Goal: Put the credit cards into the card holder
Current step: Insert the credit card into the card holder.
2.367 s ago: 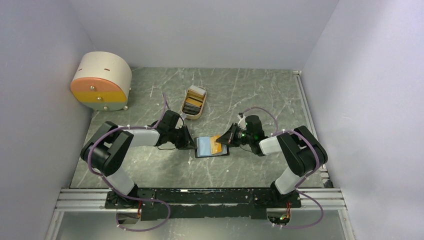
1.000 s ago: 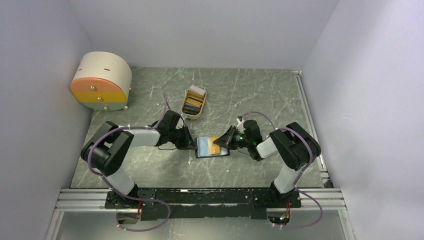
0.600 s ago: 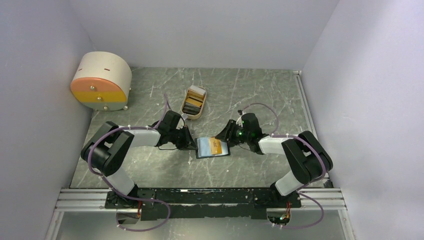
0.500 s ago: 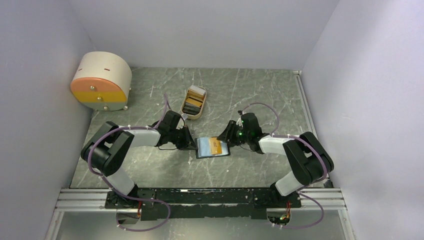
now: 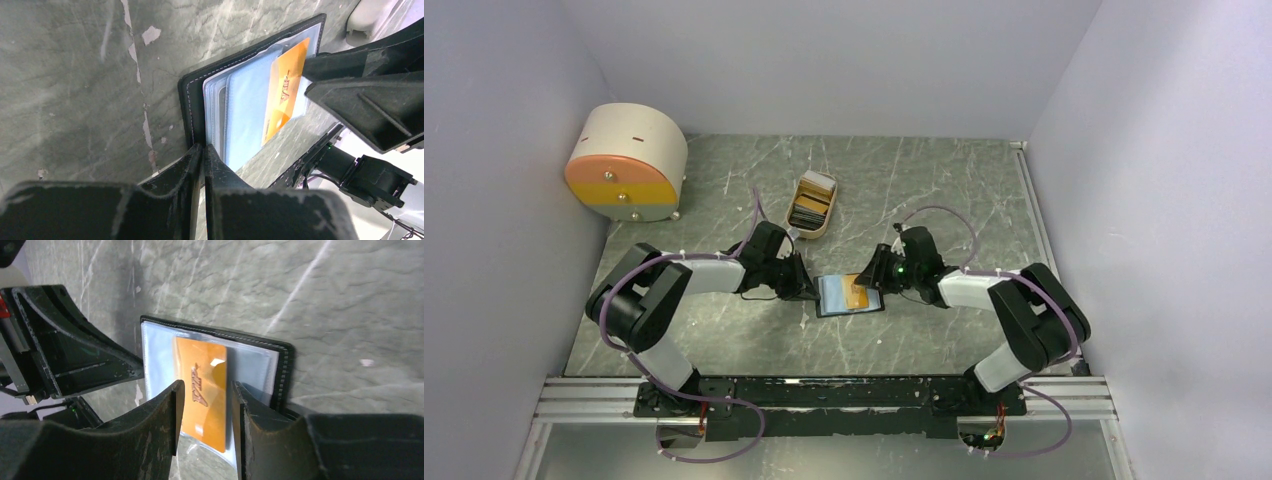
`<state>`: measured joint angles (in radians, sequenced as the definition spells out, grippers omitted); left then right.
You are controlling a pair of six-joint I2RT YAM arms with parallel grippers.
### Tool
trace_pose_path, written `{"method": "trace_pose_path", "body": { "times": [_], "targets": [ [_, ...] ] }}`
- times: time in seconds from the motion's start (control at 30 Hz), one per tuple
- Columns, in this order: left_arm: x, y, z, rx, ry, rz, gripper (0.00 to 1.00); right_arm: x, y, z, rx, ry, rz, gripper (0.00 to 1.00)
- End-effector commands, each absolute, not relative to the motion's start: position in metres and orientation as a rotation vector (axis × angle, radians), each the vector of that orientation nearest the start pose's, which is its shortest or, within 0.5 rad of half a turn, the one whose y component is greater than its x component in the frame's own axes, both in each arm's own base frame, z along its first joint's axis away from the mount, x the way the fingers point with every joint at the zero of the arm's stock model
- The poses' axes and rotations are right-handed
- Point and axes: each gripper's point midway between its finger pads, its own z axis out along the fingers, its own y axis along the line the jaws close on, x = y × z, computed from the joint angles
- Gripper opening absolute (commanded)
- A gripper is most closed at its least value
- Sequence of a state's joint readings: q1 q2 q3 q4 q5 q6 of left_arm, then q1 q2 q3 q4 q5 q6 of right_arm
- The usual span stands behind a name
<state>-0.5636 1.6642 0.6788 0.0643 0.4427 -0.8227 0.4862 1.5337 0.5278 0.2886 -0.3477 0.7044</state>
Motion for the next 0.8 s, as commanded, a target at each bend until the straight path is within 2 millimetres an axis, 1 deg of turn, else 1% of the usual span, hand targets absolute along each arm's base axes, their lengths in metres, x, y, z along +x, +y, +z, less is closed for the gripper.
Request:
{"method": "trace_pose_path", "body": {
  "times": [0.0,0.07,0.2,0.33,0.5,0.67,0.77],
  "targets": [
    [0.21,-0.265,0.002,-0.113,2.811,-1.037,0.14,0.256,0.254,0.024,0.05,2.481,1.02,0.43],
    [0.209,-0.266,0.003,-0.109,2.811,-1.047,0.14,0.256,0.263,0.028,0.046,2.473,1.047,0.43],
    [0.208,-0.267,0.005,-0.112,2.81,-1.057,0.14,0.247,0.285,0.036,0.008,2.467,1.119,0.43],
    [0.204,-0.271,0.01,-0.117,2.795,-1.109,0.15,0.241,0.298,0.042,-0.004,2.46,1.167,0.43],
    [0.202,-0.273,0.015,-0.116,2.788,-1.124,0.15,0.238,0.3,0.042,-0.013,2.462,1.166,0.43],
    [0.198,-0.276,0.023,-0.13,2.768,-1.178,0.15,0.232,0.304,0.046,0.005,2.46,1.219,0.43],
    [0.2,-0.273,0.024,-0.141,2.768,-1.149,0.15,0.233,0.301,0.044,0.004,2.463,1.182,0.43]
  ]
}}
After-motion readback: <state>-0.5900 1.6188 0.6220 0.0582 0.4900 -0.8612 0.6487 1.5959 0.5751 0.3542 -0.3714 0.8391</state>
